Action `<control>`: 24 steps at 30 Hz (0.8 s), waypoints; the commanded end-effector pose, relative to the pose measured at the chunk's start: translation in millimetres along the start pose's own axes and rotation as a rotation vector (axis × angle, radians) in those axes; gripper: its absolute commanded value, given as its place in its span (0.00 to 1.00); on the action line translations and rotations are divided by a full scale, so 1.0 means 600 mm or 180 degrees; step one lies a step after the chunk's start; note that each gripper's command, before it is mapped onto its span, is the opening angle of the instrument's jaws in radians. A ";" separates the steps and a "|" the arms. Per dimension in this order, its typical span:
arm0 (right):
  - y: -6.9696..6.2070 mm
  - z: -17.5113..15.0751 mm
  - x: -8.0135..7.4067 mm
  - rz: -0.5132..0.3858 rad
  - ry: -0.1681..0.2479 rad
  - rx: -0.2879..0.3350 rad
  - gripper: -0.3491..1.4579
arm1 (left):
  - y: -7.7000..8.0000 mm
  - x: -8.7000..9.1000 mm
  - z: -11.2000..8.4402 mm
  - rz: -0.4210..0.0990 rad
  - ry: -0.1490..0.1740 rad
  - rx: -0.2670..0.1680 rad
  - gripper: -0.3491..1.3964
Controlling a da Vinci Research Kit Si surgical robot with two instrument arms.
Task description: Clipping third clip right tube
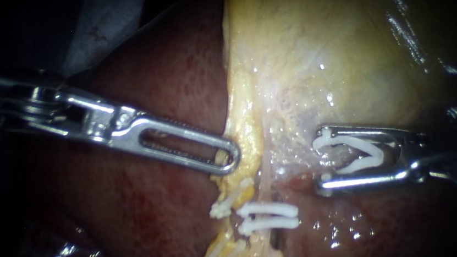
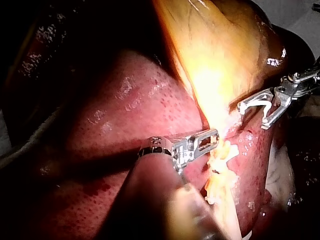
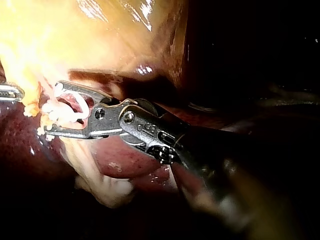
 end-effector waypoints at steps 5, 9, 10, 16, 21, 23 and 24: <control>-0.0002 0.0010 -0.0007 -0.0007 0.0005 -0.0018 0.50 | -0.0002 0.0001 -0.0013 0.0000 0.0013 0.0012 0.00; -0.0006 0.0029 -0.0022 -0.0025 0.0011 -0.0039 0.51 | -0.0006 0.0002 -0.0032 -0.0002 0.0031 0.0030 0.00; -0.0006 0.0034 -0.0025 -0.0029 0.0013 -0.0045 0.51 | -0.0007 0.0002 -0.0038 -0.0003 0.0043 0.0041 0.00; -0.0014 0.0076 -0.0046 -0.0020 0.0006 -0.0033 0.52 | -0.0029 -0.0008 -0.0092 -0.0030 0.0002 0.0027 0.00; -0.0018 0.0110 -0.0064 0.0023 -0.0023 0.0032 0.52 | -0.0051 -0.0015 -0.0126 -0.0057 -0.0023 0.0021 0.00; -0.0018 0.0120 -0.0071 0.0030 -0.0030 0.0047 0.51 | -0.0059 -0.0016 -0.0129 -0.0064 -0.0024 0.0022 0.00; -0.0017 0.0123 -0.0073 0.0045 -0.0029 0.0045 0.51 | -0.0062 -0.0015 -0.0128 -0.0066 -0.0025 0.0022 0.00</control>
